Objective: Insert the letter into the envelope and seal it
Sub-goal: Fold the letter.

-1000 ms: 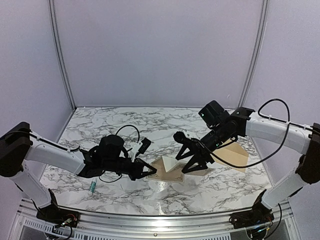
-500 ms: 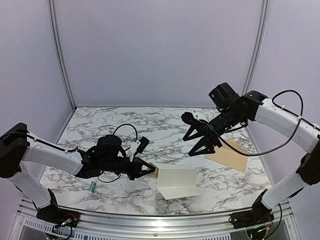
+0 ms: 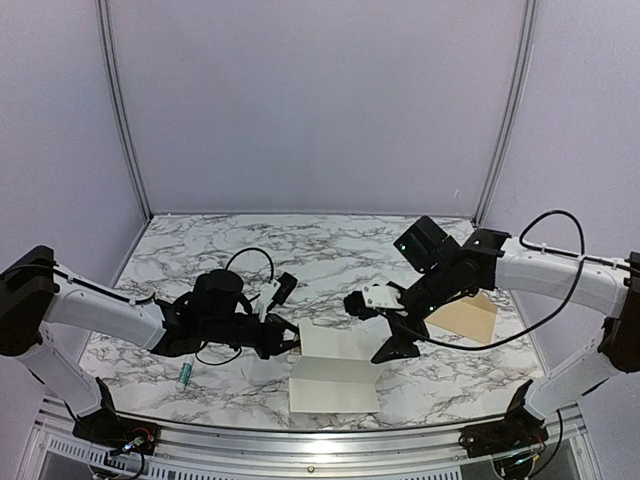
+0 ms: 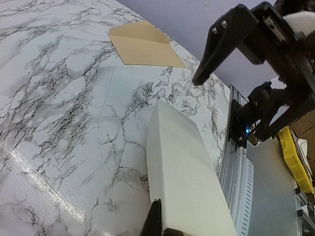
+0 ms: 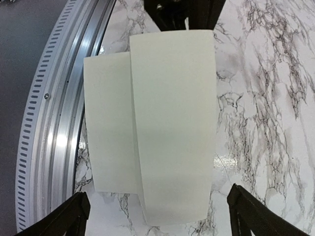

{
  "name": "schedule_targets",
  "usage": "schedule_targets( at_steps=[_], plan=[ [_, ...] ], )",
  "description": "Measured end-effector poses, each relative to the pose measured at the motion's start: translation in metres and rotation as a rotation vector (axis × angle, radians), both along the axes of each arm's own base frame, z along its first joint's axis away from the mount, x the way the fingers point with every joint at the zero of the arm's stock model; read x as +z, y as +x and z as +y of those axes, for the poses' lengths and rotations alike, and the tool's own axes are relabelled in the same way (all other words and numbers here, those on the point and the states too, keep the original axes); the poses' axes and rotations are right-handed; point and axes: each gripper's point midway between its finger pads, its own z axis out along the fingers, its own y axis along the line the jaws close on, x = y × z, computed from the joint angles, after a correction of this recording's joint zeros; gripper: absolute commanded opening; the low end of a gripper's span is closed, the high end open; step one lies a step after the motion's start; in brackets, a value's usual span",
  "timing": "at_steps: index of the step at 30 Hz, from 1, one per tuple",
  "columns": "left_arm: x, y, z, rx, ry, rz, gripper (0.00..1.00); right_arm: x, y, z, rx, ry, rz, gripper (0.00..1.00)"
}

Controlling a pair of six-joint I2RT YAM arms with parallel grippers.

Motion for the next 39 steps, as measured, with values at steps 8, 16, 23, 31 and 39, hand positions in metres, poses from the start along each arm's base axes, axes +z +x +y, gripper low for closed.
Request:
schedule_targets(
  at_steps=[8, 16, 23, 31, 39],
  plan=[
    [-0.009, 0.011, -0.004, 0.097, 0.001, 0.121, 0.00, -0.047, -0.003, -0.010, -0.022, -0.110, -0.190, 0.99],
    [-0.009, 0.014, -0.013, 0.139, -0.028, 0.261, 0.00, -0.043, 0.026, 0.001, -0.100, -0.077, -0.321, 0.98],
    [-0.001, 0.012, -0.019, 0.133, -0.056, 0.312, 0.00, -0.061, 0.027, 0.005, -0.074, -0.113, -0.307, 0.99],
    [0.002, 0.003, -0.024, 0.096, -0.060, 0.325, 0.00, -0.055, 0.048, 0.007, -0.165, -0.109, -0.349, 0.90],
    [-0.002, -0.011, -0.027, 0.036, -0.030, 0.293, 0.00, -0.021, 0.078, 0.012, -0.251, -0.031, -0.352, 0.83]
  ],
)
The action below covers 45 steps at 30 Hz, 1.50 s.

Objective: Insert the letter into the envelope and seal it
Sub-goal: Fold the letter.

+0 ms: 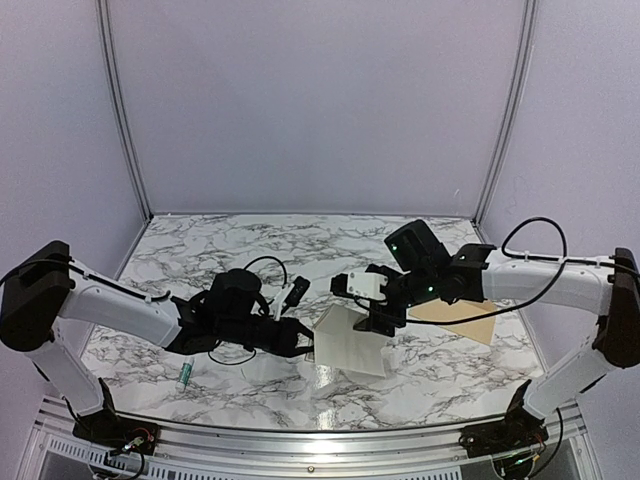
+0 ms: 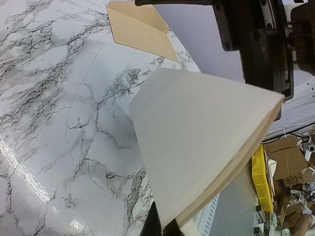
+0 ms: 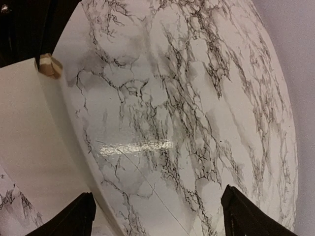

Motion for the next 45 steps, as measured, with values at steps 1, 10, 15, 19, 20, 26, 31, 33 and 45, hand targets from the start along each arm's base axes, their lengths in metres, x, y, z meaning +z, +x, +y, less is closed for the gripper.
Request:
schedule_targets(
  at_steps=[1, 10, 15, 19, 20, 26, 31, 33, 45],
  plan=[
    [-0.001, -0.002, 0.000, -0.007, 0.004, -0.004, 0.00, 0.000, 0.000, 0.000, 0.001, 0.004, 0.003, 0.80],
    [-0.004, -0.008, -0.001, -0.039, 0.020, -0.041, 0.00, -0.016, -0.025, 0.006, 0.090, 0.007, 0.137, 0.34],
    [-0.004, -0.007, -0.001, -0.035, 0.023, -0.051, 0.00, -0.019, -0.033, 0.007, 0.114, 0.009, 0.173, 0.08],
    [-0.002, -0.004, 0.000, -0.021, 0.027, -0.066, 0.12, -0.017, -0.034, 0.008, 0.117, 0.016, 0.183, 0.00],
    [-0.001, -0.003, 0.001, -0.018, 0.026, -0.072, 0.16, -0.017, -0.034, 0.008, 0.116, 0.018, 0.186, 0.00],
    [0.012, 0.004, 0.009, 0.035, 0.020, -0.130, 0.45, -0.015, -0.033, 0.008, 0.108, 0.028, 0.199, 0.00],
    [0.041, 0.003, 0.036, 0.090, -0.010, -0.245, 0.60, -0.007, -0.027, 0.004, 0.088, 0.047, 0.213, 0.00],
    [0.059, 0.004, 0.051, 0.126, -0.035, -0.312, 0.62, -0.001, -0.028, 0.001, 0.085, 0.058, 0.211, 0.00],
    [0.053, 0.027, 0.092, 0.287, 0.079, -0.532, 0.61, 0.093, -0.064, 0.020, 0.260, 0.286, 0.293, 0.00]
  ],
)
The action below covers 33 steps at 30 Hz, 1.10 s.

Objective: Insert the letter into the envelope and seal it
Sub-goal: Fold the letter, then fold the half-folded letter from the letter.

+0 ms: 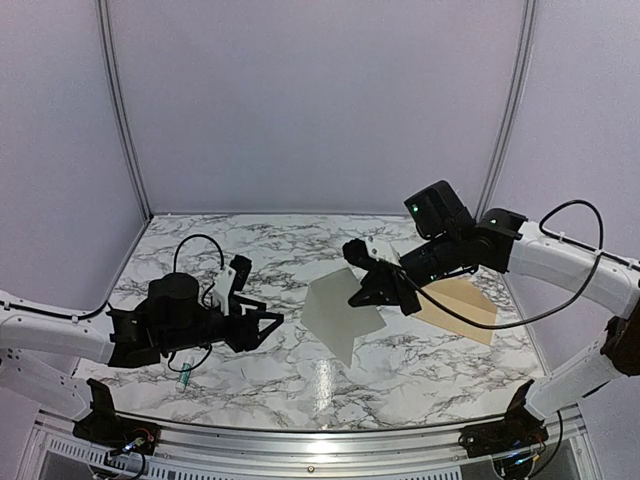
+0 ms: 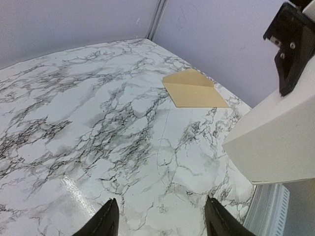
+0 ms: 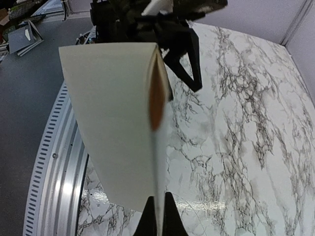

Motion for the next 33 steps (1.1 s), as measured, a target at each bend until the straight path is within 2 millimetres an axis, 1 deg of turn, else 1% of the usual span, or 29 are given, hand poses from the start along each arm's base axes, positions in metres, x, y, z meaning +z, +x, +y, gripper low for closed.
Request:
schedule_targets(
  at_steps=[2, 3, 5, 7, 9, 12, 16, 19, 22, 25, 30, 33],
  plan=[
    [-0.007, -0.001, -0.013, -0.041, 0.032, -0.004, 0.62, 0.012, -0.004, 0.004, 0.024, 0.034, 0.016, 0.00],
    [-0.008, -0.003, -0.019, -0.062, 0.038, -0.009, 0.62, 0.014, -0.006, 0.005, 0.031, 0.040, 0.024, 0.00],
    [-0.003, -0.012, -0.036, -0.125, 0.034, -0.037, 0.62, 0.016, -0.007, 0.007, 0.041, 0.047, 0.046, 0.00],
    [0.009, -0.024, -0.053, -0.191, 0.007, -0.074, 0.62, 0.012, -0.007, 0.010, 0.044, 0.041, 0.074, 0.00],
    [0.025, -0.033, -0.067, -0.243, -0.032, -0.119, 0.62, 0.007, -0.008, 0.011, 0.047, 0.031, 0.100, 0.00],
    [0.046, -0.043, -0.079, -0.294, -0.083, -0.173, 0.60, 0.002, -0.009, 0.012, 0.050, 0.021, 0.125, 0.00],
    [0.066, -0.045, -0.085, -0.313, -0.133, -0.220, 0.59, 0.002, -0.011, 0.012, 0.055, 0.024, 0.138, 0.01],
    [0.073, -0.045, -0.088, -0.319, -0.151, -0.242, 0.53, 0.003, -0.013, 0.012, 0.061, 0.029, 0.147, 0.01],
    [0.074, -0.043, -0.093, -0.321, -0.154, -0.248, 0.46, 0.004, -0.013, 0.012, 0.062, 0.031, 0.152, 0.01],
    [0.072, -0.041, -0.097, -0.324, -0.153, -0.244, 0.42, 0.005, -0.014, 0.012, 0.066, 0.034, 0.157, 0.01],
    [0.071, -0.045, -0.101, -0.351, -0.169, -0.233, 0.32, 0.006, -0.017, 0.013, 0.078, 0.043, 0.166, 0.01],
    [0.075, -0.048, -0.102, -0.365, -0.188, -0.230, 0.27, 0.007, -0.018, 0.013, 0.081, 0.046, 0.171, 0.03]
  ],
)
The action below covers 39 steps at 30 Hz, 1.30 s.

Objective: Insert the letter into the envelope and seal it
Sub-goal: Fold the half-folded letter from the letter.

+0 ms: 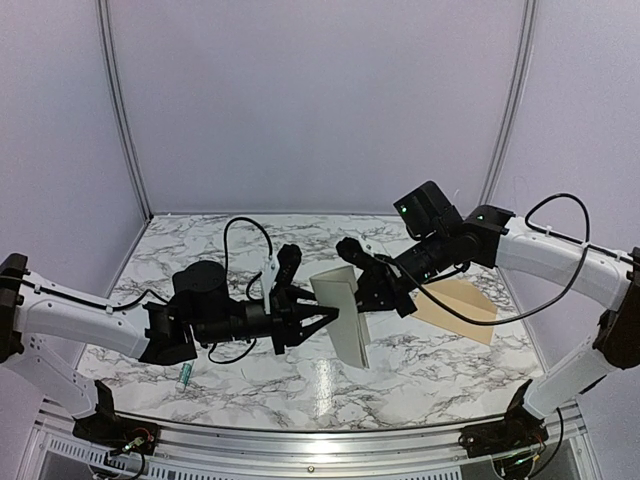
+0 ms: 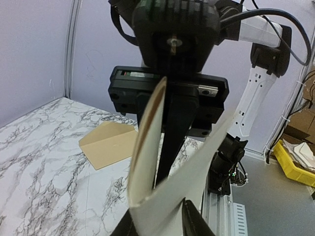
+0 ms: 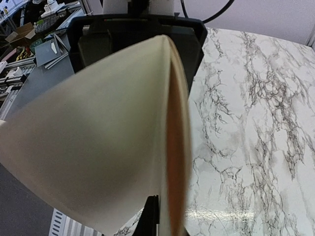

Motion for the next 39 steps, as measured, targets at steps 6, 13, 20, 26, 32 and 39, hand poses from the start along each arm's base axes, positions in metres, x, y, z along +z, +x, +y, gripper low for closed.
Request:
schedule_targets(
  at_steps=[6, 13, 20, 26, 32, 39],
  plan=[
    [0.004, 0.000, 0.000, -0.008, -0.021, 0.012, 0.16, -0.003, -0.002, -0.001, 0.004, -0.002, 0.016, 0.22],
    [0.007, 0.001, 0.001, -0.014, -0.036, 0.023, 0.09, -0.003, 0.008, -0.008, -0.032, -0.003, 0.028, 0.33],
    [0.007, 0.005, 0.002, -0.005, -0.042, 0.049, 0.04, -0.001, 0.043, -0.040, -0.146, -0.008, 0.007, 0.57],
    [-0.010, 0.010, -0.001, 0.014, -0.007, 0.085, 0.04, 0.002, 0.064, -0.074, -0.219, -0.018, -0.015, 0.79],
    [-0.035, 0.016, -0.013, 0.016, 0.066, 0.133, 0.06, 0.014, 0.049, -0.065, -0.161, 0.015, 0.000, 0.81],
    [-0.037, 0.015, -0.019, 0.001, 0.075, 0.158, 0.09, 0.003, 0.033, -0.031, -0.086, 0.000, 0.070, 0.76]
  ],
)
